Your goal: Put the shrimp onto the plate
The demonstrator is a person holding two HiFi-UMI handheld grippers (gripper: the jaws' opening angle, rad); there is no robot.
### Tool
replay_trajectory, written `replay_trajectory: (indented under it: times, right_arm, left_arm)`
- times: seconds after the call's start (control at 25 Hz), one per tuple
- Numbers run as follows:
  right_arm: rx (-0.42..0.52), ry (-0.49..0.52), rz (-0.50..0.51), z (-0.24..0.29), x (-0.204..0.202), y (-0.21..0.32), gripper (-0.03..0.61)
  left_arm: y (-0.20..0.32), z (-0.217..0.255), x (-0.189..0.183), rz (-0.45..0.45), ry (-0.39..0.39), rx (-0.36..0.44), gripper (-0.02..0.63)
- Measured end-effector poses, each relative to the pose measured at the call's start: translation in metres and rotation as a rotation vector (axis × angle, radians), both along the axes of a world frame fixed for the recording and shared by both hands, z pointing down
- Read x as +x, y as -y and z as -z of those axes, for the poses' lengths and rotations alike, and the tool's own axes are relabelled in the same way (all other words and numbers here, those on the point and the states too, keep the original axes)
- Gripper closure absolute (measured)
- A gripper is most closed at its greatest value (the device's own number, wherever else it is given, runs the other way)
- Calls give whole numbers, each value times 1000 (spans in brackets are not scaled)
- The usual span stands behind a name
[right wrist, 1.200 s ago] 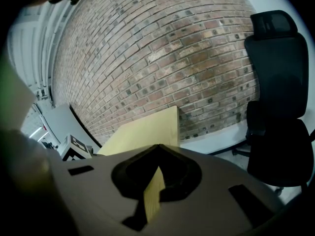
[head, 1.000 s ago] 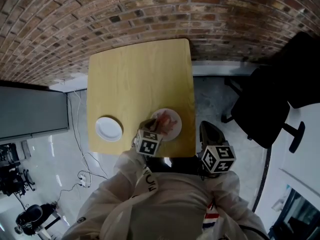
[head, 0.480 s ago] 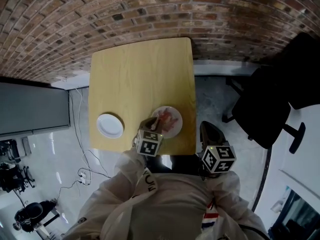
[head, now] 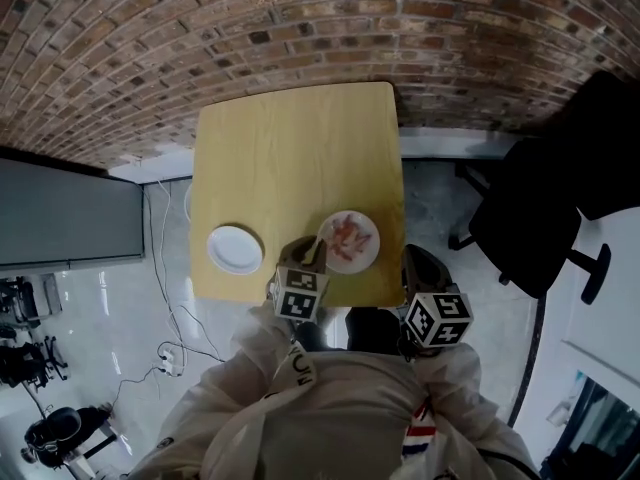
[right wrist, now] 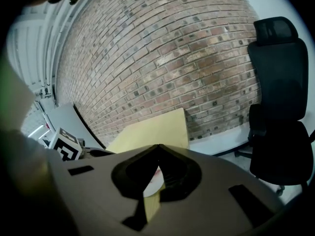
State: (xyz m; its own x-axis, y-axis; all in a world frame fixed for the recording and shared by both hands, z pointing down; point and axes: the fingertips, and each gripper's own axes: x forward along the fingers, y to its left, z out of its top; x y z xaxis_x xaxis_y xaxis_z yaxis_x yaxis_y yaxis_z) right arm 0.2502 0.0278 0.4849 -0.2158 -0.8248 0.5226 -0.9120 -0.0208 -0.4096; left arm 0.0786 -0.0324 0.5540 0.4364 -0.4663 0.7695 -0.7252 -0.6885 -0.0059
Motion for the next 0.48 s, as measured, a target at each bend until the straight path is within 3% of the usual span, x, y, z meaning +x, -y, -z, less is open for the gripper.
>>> replay_trajectory:
  times: [0.24,0.48]
  right_arm:
    - [12,-18,23,10,-47,-4,555]
    - [33,-39,48,22,-102,-9,555]
  left_arm:
    - [3,31,-48,43,-37,100,598]
    - [-3,50,-106,88,-87,128,603]
